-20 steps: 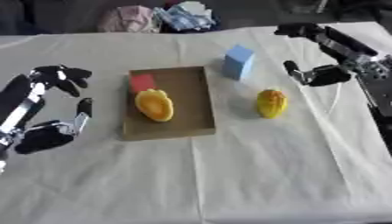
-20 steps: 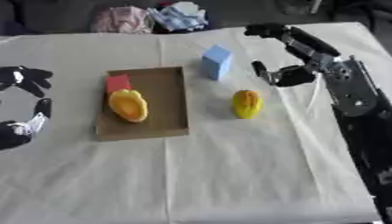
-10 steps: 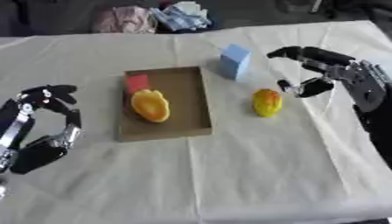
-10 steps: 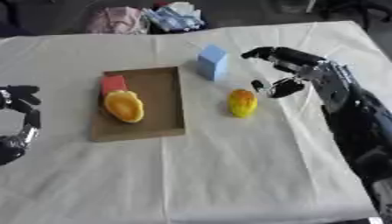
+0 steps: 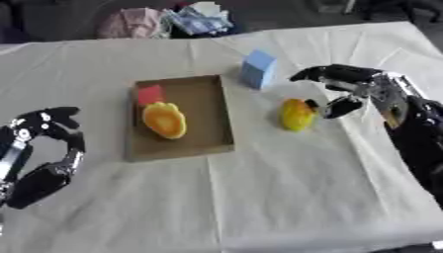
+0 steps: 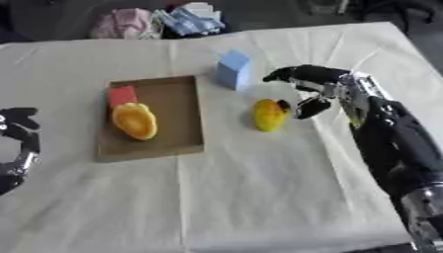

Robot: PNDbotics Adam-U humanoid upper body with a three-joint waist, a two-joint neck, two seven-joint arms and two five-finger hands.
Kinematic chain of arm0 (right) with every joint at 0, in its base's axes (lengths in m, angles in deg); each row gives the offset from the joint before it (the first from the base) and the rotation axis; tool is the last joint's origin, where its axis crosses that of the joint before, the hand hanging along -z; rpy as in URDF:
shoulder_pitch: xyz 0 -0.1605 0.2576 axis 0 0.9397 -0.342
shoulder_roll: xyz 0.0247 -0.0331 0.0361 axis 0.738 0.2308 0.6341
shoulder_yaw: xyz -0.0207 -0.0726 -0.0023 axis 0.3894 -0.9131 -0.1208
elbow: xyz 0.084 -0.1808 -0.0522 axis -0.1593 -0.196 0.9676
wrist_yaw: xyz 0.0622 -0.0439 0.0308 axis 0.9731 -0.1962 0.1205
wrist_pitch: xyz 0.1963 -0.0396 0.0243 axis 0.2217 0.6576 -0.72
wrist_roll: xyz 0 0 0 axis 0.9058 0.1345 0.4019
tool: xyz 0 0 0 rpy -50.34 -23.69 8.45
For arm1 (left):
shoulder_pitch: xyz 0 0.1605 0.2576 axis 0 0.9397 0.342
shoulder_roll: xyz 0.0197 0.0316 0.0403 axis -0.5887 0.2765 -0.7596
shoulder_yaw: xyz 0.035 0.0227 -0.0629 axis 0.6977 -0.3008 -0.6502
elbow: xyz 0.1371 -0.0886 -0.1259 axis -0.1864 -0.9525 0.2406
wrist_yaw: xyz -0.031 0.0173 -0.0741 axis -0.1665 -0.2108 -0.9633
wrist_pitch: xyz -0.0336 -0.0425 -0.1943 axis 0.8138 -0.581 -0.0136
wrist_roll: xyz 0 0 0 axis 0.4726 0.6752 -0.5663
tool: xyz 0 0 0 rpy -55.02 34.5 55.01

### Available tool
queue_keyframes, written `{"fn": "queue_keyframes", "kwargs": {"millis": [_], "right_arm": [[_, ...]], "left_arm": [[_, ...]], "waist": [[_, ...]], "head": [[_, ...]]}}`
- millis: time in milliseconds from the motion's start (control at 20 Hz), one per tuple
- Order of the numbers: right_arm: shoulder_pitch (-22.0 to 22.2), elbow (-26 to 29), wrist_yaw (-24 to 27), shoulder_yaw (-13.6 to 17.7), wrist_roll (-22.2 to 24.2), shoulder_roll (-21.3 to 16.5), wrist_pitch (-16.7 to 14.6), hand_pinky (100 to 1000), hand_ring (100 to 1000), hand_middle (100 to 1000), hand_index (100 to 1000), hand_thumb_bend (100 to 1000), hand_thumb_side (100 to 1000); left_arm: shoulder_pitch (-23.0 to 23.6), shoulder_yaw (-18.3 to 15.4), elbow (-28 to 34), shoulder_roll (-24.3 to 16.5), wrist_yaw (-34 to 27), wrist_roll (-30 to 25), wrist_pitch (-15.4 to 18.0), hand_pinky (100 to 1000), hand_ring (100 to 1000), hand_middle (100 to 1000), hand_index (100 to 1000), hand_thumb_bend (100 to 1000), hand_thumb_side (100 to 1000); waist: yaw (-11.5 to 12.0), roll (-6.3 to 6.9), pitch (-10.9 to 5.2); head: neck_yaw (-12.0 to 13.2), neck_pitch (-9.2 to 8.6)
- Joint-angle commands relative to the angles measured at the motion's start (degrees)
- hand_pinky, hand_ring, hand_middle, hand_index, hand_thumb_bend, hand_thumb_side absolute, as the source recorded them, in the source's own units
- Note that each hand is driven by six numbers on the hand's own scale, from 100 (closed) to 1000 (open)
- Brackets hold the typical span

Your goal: Pick up objects on the table and place them in the box.

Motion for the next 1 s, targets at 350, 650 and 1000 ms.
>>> {"fn": "queue_keyframes", "kwargs": {"millis": [350,650,1000], "right_arm": [[-0.8,-0.7,-4.5,1.4,-1.4,-0.8,-3.6,933,944,835,918,100,262],[-0.6,0.8,-2.8,0.8,-2.1,-1.4,-4.7,934,943,833,936,100,258],[-0.9,3.5,2.1,-0.9,1.1,-2.2,-4.8,936,944,841,960,100,256]], "left_arm": [[0.2,-0.7,1.1,0.1,0.3,0.0,-0.5,641,567,610,840,100,555],[0.4,-0.7,1.1,0.2,0.5,-0.2,-0.6,641,568,611,840,100,555],[0.5,-0.8,1.1,0.2,0.6,-0.5,-0.7,642,568,611,840,100,558]], "waist": [[0.1,-0.58,-1.68],[0.1,-0.64,-1.79],[0.3,-0.80,-1.86]], "head": [[-0.1,0.26],[0.0,0.26],[0.0,0.26]]}}
